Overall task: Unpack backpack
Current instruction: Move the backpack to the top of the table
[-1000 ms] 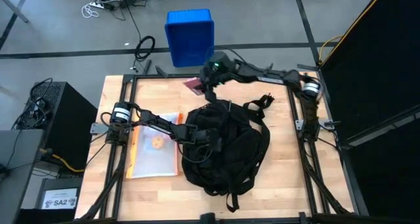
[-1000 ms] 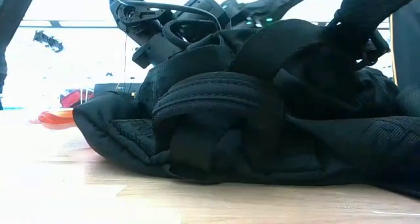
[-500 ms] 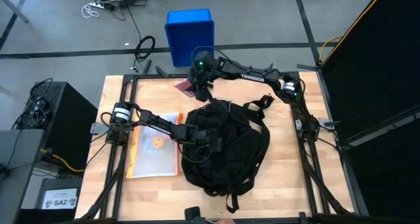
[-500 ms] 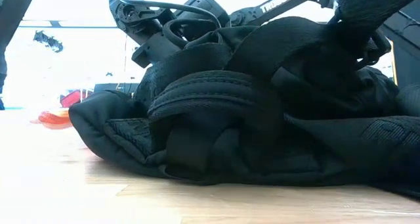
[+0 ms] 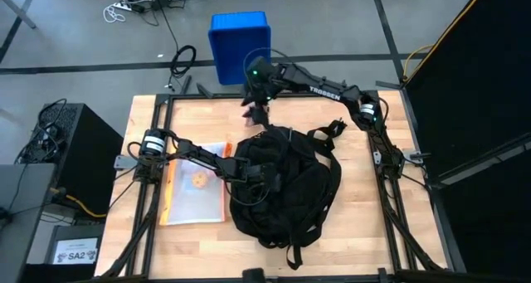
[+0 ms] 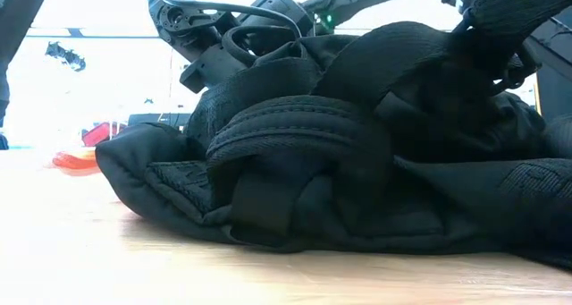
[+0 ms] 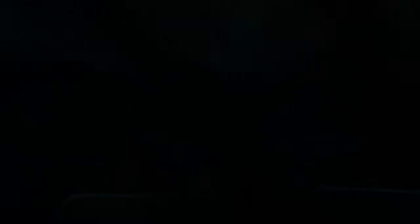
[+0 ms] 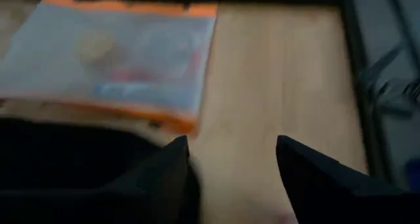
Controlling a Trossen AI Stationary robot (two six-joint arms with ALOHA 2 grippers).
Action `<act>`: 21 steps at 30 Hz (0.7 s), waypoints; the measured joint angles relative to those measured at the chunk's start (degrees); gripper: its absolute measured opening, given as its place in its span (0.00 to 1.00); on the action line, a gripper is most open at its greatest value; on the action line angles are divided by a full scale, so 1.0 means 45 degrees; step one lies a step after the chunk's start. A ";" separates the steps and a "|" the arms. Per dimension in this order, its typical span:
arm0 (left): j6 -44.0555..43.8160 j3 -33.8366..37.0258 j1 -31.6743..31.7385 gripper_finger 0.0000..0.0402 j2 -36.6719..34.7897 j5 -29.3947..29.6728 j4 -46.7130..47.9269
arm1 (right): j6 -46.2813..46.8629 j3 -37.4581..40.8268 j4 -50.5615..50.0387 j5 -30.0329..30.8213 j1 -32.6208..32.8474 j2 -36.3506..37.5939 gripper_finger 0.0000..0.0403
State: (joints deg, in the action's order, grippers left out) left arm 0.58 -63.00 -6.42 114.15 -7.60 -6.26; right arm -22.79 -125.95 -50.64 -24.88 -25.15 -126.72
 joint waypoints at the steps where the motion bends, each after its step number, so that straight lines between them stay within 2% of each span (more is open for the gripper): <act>1: 0.0000 0.0000 0.0000 0.00 0.0000 0.0001 -0.0001 | -0.0087 -0.0294 -0.0915 0.0005 0.0049 0.0027 0.52; 5: 0.0015 0.0000 -0.0005 0.00 0.0000 0.0068 -0.0019 | -0.0265 -0.0992 -0.3929 -0.0005 0.0390 0.0036 0.53; 12: 0.0024 0.0000 -0.0005 0.00 0.0000 0.0080 -0.0005 | -0.0304 -0.1025 -0.6364 0.0611 0.1147 0.0036 0.49; 17: 0.0111 -0.0019 -0.0010 0.00 0.0000 0.0087 0.0077 | -0.0383 -0.1020 -0.6663 0.1012 0.1817 0.0492 0.46; 21: 0.0133 -0.0024 -0.0010 0.00 -0.0010 0.0087 0.0230 | -0.0341 -0.1030 -0.6298 0.2164 0.2170 0.1363 0.44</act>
State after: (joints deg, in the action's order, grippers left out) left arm 1.18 -63.11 -6.46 114.10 -7.20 -5.23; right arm -24.33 -130.58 -78.98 -15.15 -15.38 -120.59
